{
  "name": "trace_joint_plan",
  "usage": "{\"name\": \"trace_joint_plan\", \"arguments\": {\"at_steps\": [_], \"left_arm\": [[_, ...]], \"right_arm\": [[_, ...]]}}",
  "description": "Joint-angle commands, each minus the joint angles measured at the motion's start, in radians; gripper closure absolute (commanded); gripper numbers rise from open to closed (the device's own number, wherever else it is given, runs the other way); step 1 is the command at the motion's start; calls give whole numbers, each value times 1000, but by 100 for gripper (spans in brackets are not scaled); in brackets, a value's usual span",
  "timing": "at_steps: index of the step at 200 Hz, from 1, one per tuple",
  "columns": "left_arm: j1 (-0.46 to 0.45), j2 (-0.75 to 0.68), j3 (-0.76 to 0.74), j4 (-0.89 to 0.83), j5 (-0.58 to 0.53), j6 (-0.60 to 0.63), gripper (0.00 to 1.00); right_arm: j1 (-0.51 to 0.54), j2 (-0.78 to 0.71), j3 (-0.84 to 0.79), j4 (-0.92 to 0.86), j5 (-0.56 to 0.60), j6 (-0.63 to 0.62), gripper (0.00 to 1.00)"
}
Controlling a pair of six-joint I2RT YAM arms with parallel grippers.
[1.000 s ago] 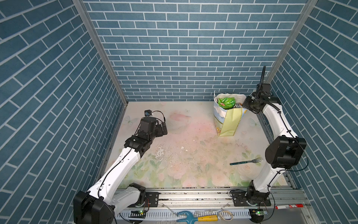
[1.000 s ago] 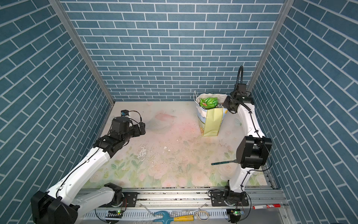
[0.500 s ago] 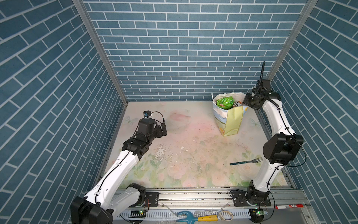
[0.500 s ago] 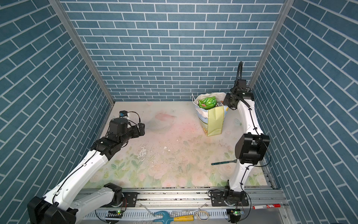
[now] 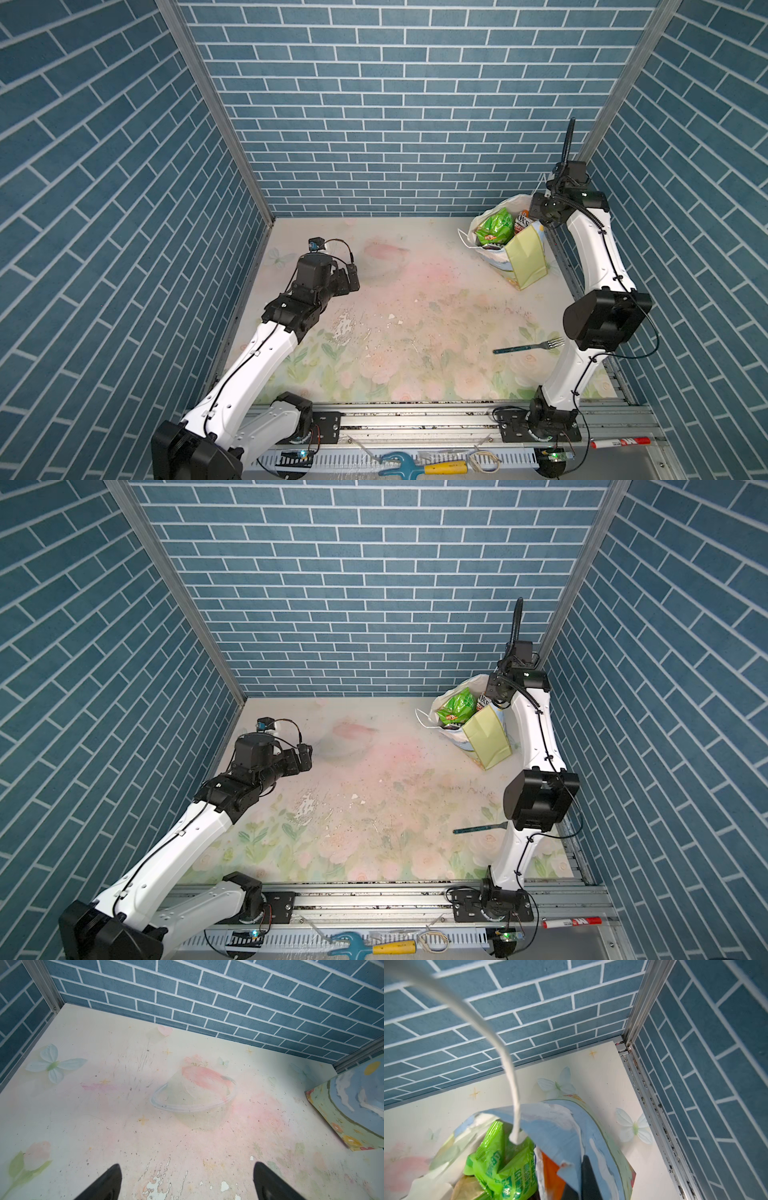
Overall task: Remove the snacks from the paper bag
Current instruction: 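Grip the bag rim with the right gripper and tilt the bag open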
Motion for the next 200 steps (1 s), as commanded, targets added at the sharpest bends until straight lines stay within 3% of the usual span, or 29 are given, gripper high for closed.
{"name": "trace_joint_plan", "arguments": {"at_steps": [1,102,200], "left_arm": [[-6,-6,-6,7,33,-20,0],[-57,-72,41,25,163,-81,0],[-136,97,95,140,239,-112,3]], "right_arm": [[71,-87,-29,70,50,-93,100],[378,-243,-327,171,172,-99,100],[414,-327,-506,316,78,19,100]]}}
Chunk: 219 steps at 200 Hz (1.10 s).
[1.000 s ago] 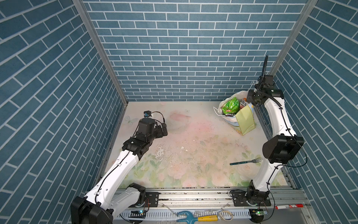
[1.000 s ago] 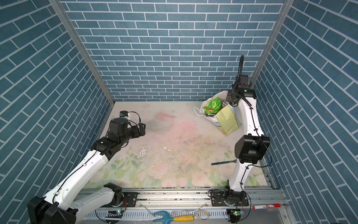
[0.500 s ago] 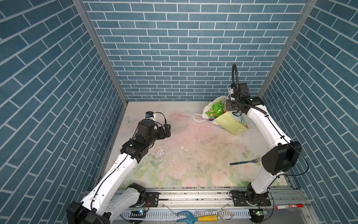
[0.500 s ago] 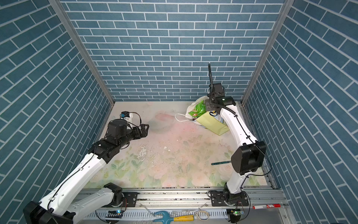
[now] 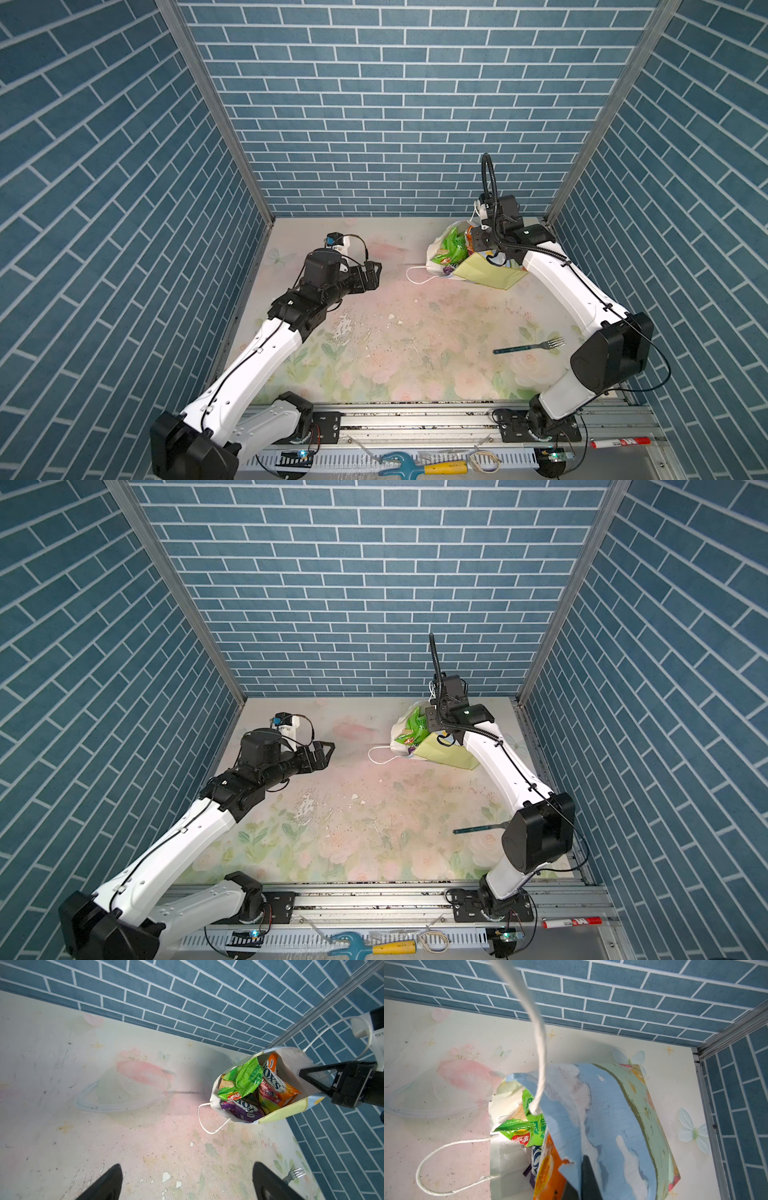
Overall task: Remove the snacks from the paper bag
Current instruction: 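Grip the bag rim with the right gripper and tilt the bag open, then reach the left gripper over the tilted bag toward the orange FOX'S bag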
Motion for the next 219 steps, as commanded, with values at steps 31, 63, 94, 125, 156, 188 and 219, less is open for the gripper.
{"name": "trace_joint_plan", "arguments": {"at_steps": [31,63,94,125,156,188,219], "left_arm": [[-74,107,68,130,22,-50,5],[-114,184,122,171,64,-73,8],[-165,263,175,211,71,-72,8],[-198,353,224,272,100,-101,8],[-228,446,289,312,119,-132,15],[-251,545,364,350,151,-162,20],[-255,606,377,407,198,-225,27]], "right_arm": [[10,-44,7,86,-52,71,100],[16,-47,7,87,-74,83,100],[21,-57,-2,87,-91,93,100],[24,-77,-25,93,-107,101,100],[31,-91,-46,99,-121,111,100],[30,-93,-55,105,-141,124,100],[31,-96,-54,109,-160,139,100]]}}
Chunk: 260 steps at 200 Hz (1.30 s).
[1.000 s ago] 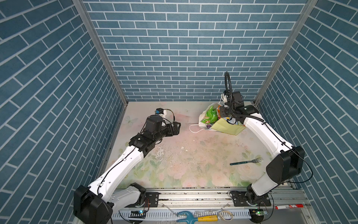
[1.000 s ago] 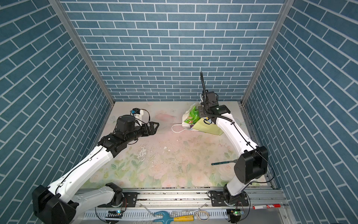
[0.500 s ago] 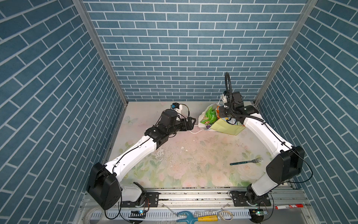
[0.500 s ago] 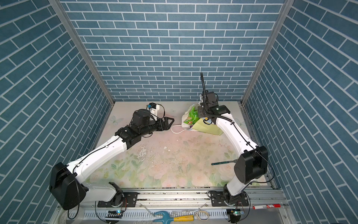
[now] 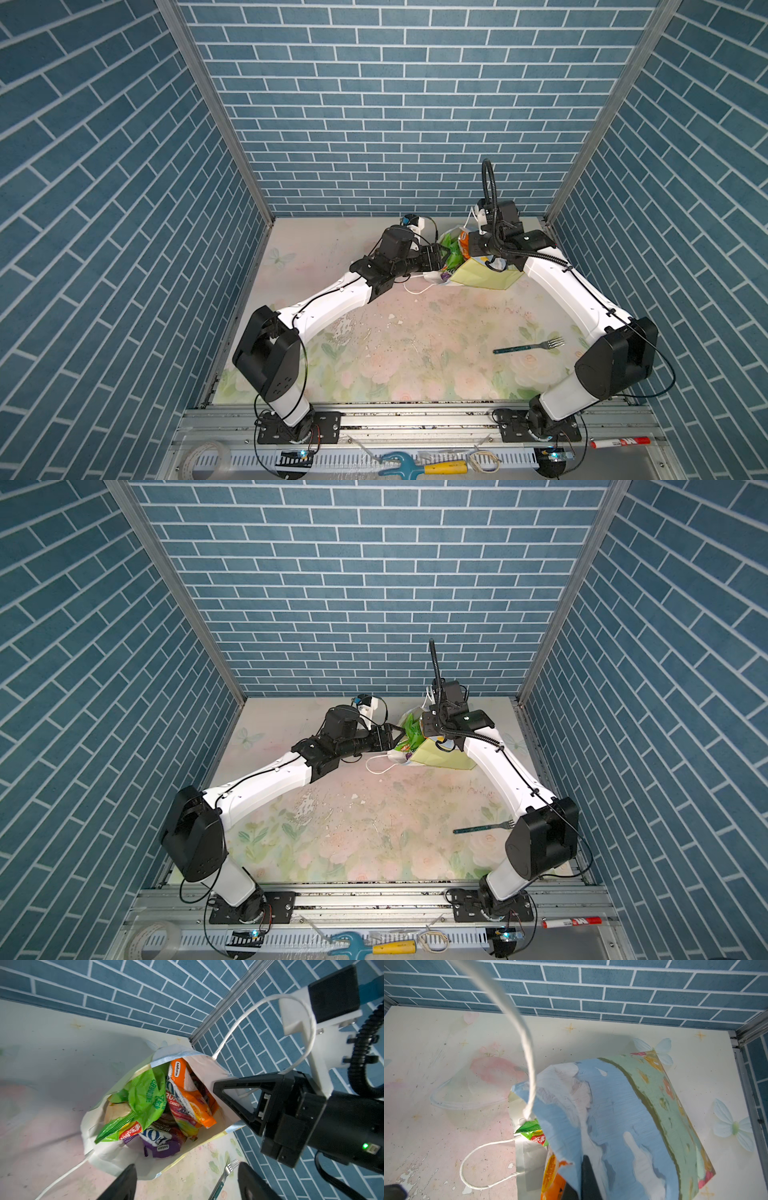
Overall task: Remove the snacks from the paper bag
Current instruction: 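Reach the left gripper over the tilted bag toward the orange FOX'S bag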
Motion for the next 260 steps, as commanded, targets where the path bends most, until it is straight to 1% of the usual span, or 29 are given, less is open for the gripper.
{"name": "trace_joint_plan", "arguments": {"at_steps": [1,30,49,76,103,163,260], "left_arm": [[-6,35,20,73,52,-59,27],[-14,58,11,125,65,-96,32],[-18,79,19,134,73,-115,32],[-18,109,41,156,101,-159,35],[-19,140,59,175,105,-200,41],[-17,217,108,185,100,-245,51],[-17,273,148,198,101,-282,55]], "right_arm": [[10,-56,10,89,-58,54,100],[12,-61,4,94,-62,61,100],[12,-62,1,96,-62,64,100],[13,-61,1,96,-65,71,100],[13,-62,-5,102,-68,79,100],[15,-73,-17,103,-79,92,100],[23,-77,-30,103,-71,93,100]]}}
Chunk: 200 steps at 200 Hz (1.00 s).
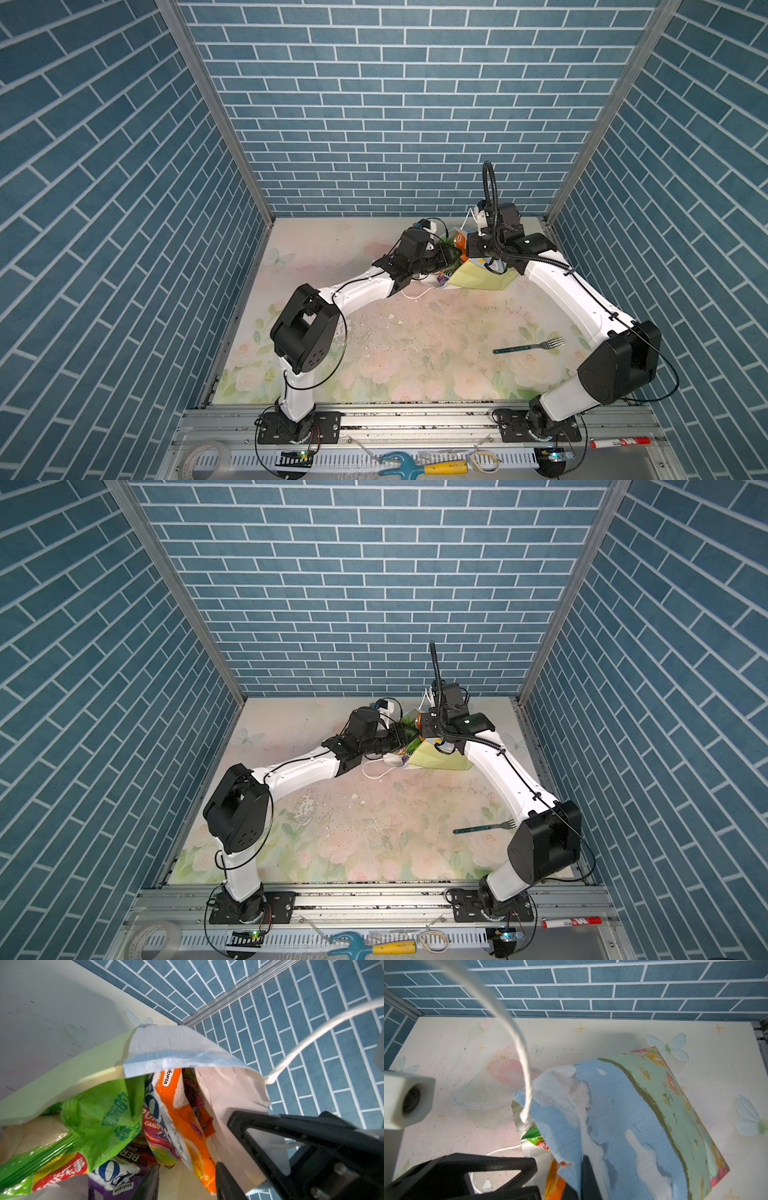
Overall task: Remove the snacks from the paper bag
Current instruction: 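Reach the left gripper over the tilted bag toward the orange FOX'S bag, then grasp the orange FOX'S candy bag with the left gripper and lift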
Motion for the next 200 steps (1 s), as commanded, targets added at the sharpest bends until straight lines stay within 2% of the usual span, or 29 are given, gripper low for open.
{"name": "trace_joint_plan", "arguments": {"at_steps": [1,30,88,119,172,187,200], "left_arm": [[-3,34,40,25,9,-9,55],[-3,65,73,24,22,-26,59],[-3,88,77,29,21,-38,60],[-3,103,83,31,29,-45,75],[-3,109,85,27,29,-42,82],[-2,106,86,24,28,-38,90],[-1,104,86,22,30,-37,92]], "right_arm": [[13,-51,4,78,-27,40,100],[16,-49,5,85,-31,42,100],[20,-45,3,90,-30,44,100],[21,-39,4,90,-33,45,100],[23,-36,2,89,-25,42,100],[24,-38,0,89,-19,42,100],[23,-39,-4,89,-14,42,100]]}}
